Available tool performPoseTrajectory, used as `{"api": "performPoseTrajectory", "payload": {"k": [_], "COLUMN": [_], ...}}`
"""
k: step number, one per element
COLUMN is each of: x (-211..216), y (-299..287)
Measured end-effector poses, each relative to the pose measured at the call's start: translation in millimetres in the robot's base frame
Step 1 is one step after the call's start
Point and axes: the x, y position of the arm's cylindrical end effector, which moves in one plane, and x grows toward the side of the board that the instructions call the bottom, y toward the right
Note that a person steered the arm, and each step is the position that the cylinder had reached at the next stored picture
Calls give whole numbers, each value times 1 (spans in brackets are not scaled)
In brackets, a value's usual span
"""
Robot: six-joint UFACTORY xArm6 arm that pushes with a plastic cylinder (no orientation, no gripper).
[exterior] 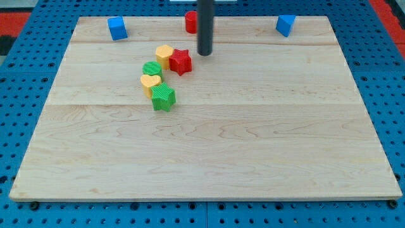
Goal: Place the yellow heart towards the center right
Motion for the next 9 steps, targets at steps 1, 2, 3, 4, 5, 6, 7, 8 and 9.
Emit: {"api": "performPoseTrajectory", "payload": {"k": [1,2,3,4,5,6,7,8,9], "x": [0,0,6,13,23,39,56,60,60], "y": [-31,-42,-73,-86,-85,-91,-111,-140,-167]}}
